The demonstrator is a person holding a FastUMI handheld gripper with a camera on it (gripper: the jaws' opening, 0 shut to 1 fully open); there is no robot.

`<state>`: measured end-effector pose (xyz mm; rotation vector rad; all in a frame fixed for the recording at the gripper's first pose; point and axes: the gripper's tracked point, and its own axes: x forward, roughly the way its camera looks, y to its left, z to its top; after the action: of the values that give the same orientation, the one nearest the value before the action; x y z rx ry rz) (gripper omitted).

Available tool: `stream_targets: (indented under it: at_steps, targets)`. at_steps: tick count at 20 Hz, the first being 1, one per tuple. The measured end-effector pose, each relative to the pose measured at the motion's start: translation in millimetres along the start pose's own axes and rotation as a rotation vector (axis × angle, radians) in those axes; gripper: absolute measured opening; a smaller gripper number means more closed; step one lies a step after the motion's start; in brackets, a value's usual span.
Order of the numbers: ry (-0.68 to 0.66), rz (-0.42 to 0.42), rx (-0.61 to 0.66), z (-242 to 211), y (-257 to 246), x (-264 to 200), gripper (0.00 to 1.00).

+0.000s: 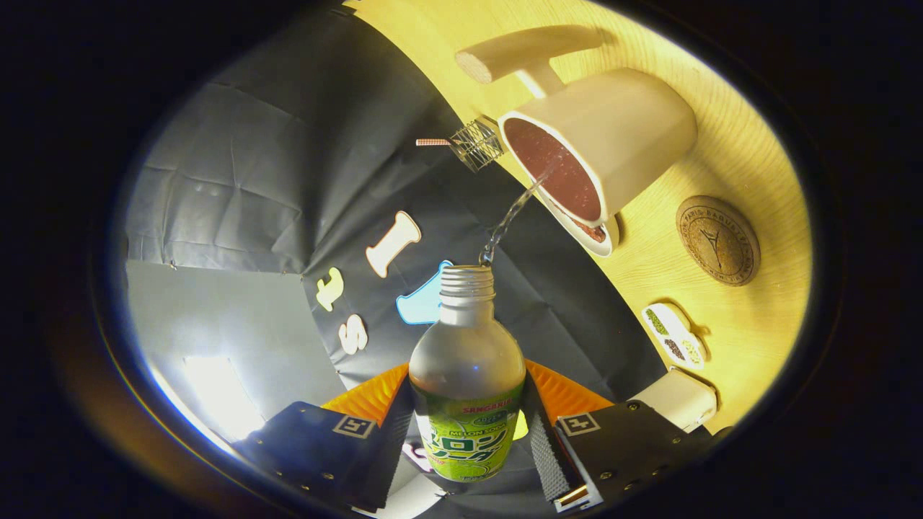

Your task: Take the bottle from table, then pour the juice into the cup, finally place the bottle on the coaster

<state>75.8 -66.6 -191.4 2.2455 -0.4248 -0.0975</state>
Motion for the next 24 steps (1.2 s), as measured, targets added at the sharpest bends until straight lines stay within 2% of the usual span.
stream_targets:
  at_steps: [10,24]
  targets:
    - [-0.037,-0.040,0.047,-0.8,5.1,8.9,0.77]
    - [-0.050,-0.030,0.074,-0.7,8.2,11.3,0.77]
